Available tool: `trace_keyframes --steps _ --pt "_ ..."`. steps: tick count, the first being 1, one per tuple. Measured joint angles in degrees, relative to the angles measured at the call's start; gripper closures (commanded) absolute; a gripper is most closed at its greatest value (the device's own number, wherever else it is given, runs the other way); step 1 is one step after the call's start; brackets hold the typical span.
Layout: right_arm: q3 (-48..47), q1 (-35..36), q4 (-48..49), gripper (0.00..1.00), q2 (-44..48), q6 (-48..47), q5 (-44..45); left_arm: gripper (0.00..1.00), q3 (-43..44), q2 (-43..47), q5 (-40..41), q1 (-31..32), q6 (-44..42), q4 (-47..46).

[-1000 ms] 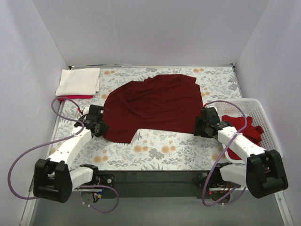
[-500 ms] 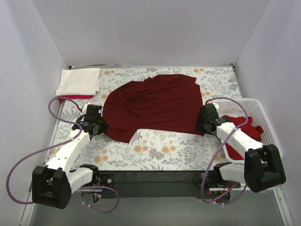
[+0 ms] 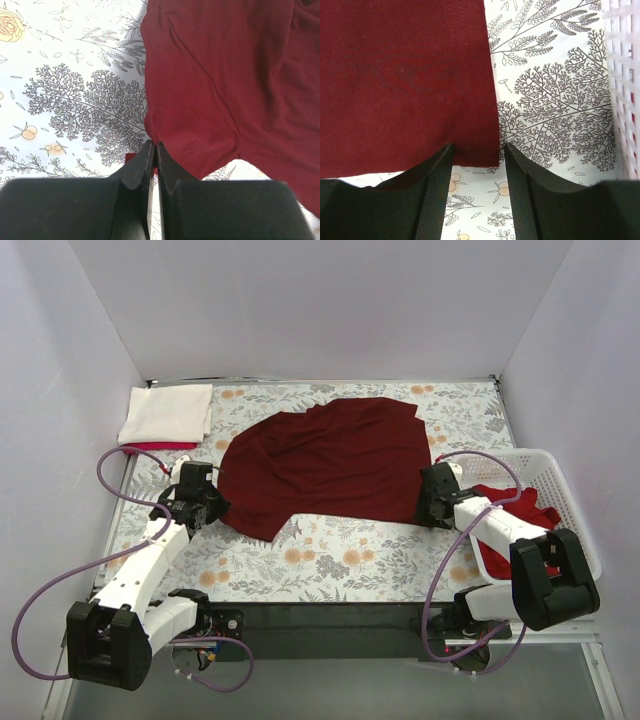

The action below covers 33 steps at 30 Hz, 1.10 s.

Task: Fold and stack the t-shirts
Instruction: Flatten the tshirt out

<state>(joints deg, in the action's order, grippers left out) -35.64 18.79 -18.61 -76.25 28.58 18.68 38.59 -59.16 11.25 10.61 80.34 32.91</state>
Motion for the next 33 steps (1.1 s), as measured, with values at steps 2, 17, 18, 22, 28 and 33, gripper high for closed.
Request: trace_keyframes --steps 2,17,18,22,28,33 --pt "0.3 0.0 0.6 0.5 0.1 0.1 -0.4 1.0 0.0 0.1 0.0 0.0 0.0 0.0" --pt "2.1 0.0 2.2 0.99 2.0 0.2 -1.8 1.0 -0.1 0.1 -0.4 -1.0 0.0 -0.5" --pt "2.0 0.0 2.1 0.99 2.0 -0.2 -1.9 1.0 -0.1 0.0 -0.6 -1.4 0.0 -0.6" --pt "-0.2 0.0 -1.1 0.99 1.9 -2.1 -1.9 1.0 3.2 -3.3 -0.9 -2.9 -0.1 0.4" --pt "-19.5 0.0 -8.2 0.99 0.5 -7.1 -1.6 1.0 25.6 -14.0 -0.1 -4.5 -0.9 3.6" --pt "-42.0 0.1 -11.5 0.99 0.5 -12.7 -1.9 1.0 52.5 -20.2 3.2 -5.3 -3.2 8.6"
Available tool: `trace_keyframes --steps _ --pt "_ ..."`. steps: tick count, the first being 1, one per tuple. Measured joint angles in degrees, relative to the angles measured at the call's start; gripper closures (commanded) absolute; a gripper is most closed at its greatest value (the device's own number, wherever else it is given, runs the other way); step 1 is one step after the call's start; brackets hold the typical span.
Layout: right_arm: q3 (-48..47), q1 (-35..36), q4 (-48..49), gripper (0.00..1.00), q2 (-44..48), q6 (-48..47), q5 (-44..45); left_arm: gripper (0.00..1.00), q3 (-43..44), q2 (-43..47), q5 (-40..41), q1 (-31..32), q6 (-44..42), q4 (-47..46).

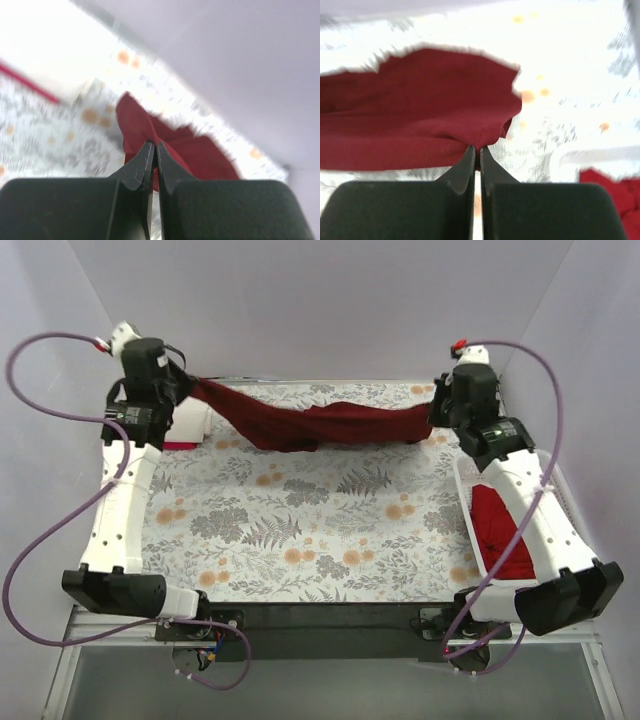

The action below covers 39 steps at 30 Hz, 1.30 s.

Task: Fold and stack the t-shirts
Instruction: Flatten the tshirt out

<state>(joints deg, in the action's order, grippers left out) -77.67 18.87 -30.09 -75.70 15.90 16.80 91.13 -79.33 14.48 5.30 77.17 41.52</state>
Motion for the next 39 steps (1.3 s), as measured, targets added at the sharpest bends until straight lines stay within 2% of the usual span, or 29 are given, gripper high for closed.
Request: trace_keyframes --steps 2,4,12,14,18,24,27,30,33,36,39 --pt "-6.0 0.0 -1.0 0.99 1.6 -2.0 -0.5 1.0 9.2 -0.1 1.9 0.0 -1.1 1.2" --pt "-9.2 0.0 -1.7 0.99 5.2 -3.8 -1.3 1.0 14.9 1.7 3.5 0.0 -2.2 1.9" --pt "-11.1 0.2 -6.1 0.99 27.3 -8.5 -7.4 1.0 19.3 21.9 3.4 0.0 -10.3 -0.7" --pt "-13.5 0.3 -7.3 0.99 31.4 -9.4 -9.3 1.0 23.7 25.0 2.8 0.0 -12.5 -1.4" --pt "-20.3 0.4 -7.5 0.99 34.2 -11.3 -12.4 1.0 32.1 27.6 1.0 0.0 -16.1 -5.5" --pt "-23.0 0.4 -7.6 0.99 33.4 -13.8 -14.8 1.0 35.3 25.1 -1.2 0.0 -19.8 -8.3" --pt "-20.9 0.4 -7.4 0.99 30.8 -15.7 -13.0 1.0 32.2 21.2 -2.3 0.0 -20.9 -10.4" --pt "-13.9 0.3 -5.3 0.99 27.8 -17.7 -10.4 1.0 23.2 16.5 -3.3 0.0 -21.4 -13.8" --pt "-3.4 0.3 -0.5 0.99 24.0 -19.4 -7.5 1.0 11.3 11.6 -4.2 0.0 -21.5 -17.6" --pt "9.8 0.2 7.2 0.99 19.8 -20.9 -3.9 1.0 -1.7 2.9 -5.4 0.0 -21.2 -22.1" --pt "20.8 -0.5 13.7 0.99 12.7 -21.9 -0.8 1.0 -9.6 -6.6 -6.5 0.0 -20.3 -24.4"
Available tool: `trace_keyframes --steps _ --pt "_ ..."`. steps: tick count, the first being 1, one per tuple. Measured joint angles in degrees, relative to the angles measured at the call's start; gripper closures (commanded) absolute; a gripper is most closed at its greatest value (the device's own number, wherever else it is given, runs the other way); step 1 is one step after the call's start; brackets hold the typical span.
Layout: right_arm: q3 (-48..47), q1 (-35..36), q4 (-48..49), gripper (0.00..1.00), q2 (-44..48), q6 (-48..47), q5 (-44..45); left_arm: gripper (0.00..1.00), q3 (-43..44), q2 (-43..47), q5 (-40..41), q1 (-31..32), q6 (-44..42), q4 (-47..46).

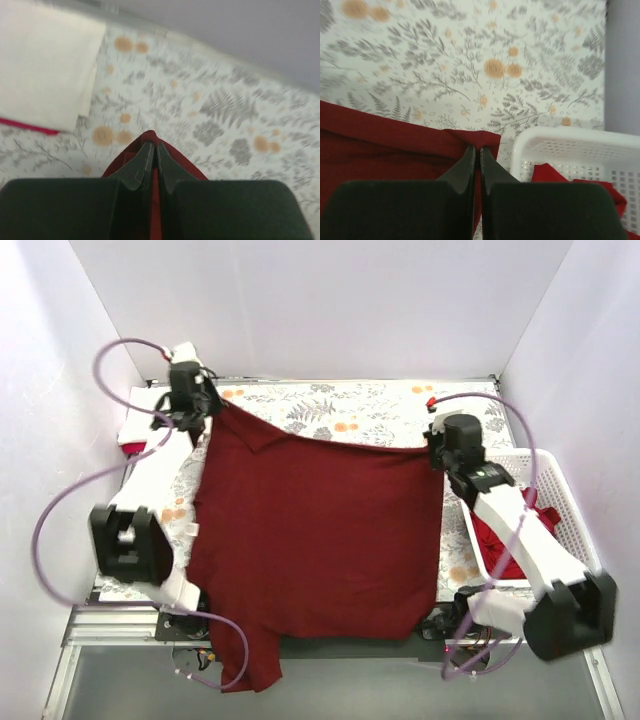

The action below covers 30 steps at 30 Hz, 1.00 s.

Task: Fold and stack the t-shirts
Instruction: Flatten the tshirt out, then fold the tshirt

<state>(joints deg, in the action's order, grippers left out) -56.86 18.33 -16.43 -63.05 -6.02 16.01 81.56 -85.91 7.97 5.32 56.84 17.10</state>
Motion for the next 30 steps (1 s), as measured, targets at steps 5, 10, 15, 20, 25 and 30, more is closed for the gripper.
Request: trace_keyframes --steps 5,10,15,20,25,30 --pt "6.1 -3.2 11.6 0.99 -15.1 0.6 0.9 1.0 -2.8 -17.9 -0.9 0.0 2.6 -2.5" --pt "3.9 -6.3 19.4 0.99 -26.9 1.3 -0.3 1.0 -0.9 -28.4 -2.0 -0.3 4.9 -3.9" --pt "-1.5 -8.3 23.1 0.99 -35.6 1.3 -2.8 1.0 5.0 -33.6 -3.3 -0.6 6.6 -4.2" --pt "-2.9 -9.8 23.9 0.99 -37.1 1.7 -5.6 1.0 8.6 -34.1 -4.9 -0.8 8.6 -3.6" --pt "-4.1 -10.7 23.8 0.99 -36.8 2.1 -7.3 1.0 9.9 -33.0 -6.0 -0.8 9.9 -0.5" --pt "-4.1 -11.5 22.3 0.99 -34.8 2.9 -8.3 1.0 10.0 -28.6 -6.8 -0.8 11.9 4.8"
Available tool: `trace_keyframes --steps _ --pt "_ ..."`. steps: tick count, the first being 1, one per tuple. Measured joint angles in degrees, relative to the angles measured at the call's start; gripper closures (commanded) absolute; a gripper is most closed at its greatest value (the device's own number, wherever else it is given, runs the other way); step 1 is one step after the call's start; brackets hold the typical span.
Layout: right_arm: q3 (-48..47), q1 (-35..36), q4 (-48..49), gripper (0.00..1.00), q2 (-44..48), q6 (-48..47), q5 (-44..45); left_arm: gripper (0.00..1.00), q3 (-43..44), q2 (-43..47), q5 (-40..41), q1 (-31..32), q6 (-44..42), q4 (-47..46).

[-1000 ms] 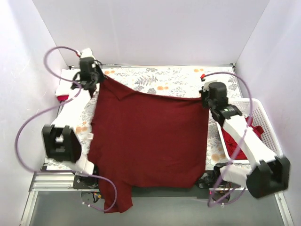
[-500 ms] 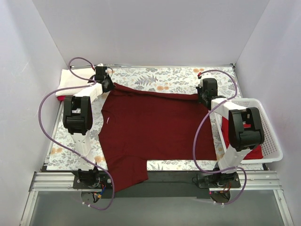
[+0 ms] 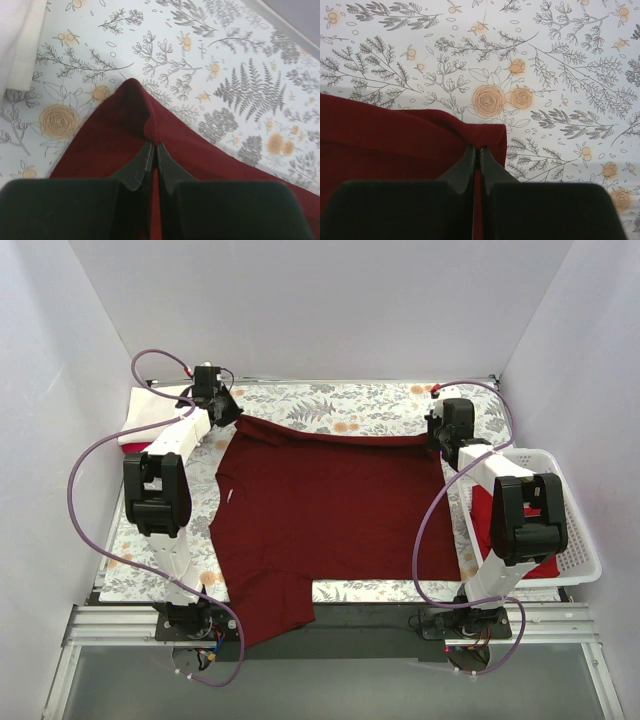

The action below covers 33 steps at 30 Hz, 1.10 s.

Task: Fold and stack the t-shirts
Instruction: Fold the tshirt

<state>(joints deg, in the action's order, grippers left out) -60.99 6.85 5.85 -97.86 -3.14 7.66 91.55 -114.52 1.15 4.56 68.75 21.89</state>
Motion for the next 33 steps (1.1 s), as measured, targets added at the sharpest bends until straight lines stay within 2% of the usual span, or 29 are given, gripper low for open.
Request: trace_keyframes --steps 7,15,25,33 --pt "0.0 -0.7 -3.1 0.99 3.1 1.6 -0.3 1.0 -1.5 8.9 -0.5 0.0 3.3 6.1" --pt "1.5 -0.9 -8.8 0.99 6.6 3.2 -0.3 1.0 -9.7 17.6 -0.9 0.0 5.8 10.1" --pt "5.4 -0.9 -12.3 0.99 9.6 4.5 1.0 1.0 -22.2 25.2 -4.4 0.0 9.5 10.0" --pt "6.6 -0.9 -13.5 0.99 9.6 4.5 0.3 1.0 -27.3 29.4 -5.1 0.0 11.1 9.5"
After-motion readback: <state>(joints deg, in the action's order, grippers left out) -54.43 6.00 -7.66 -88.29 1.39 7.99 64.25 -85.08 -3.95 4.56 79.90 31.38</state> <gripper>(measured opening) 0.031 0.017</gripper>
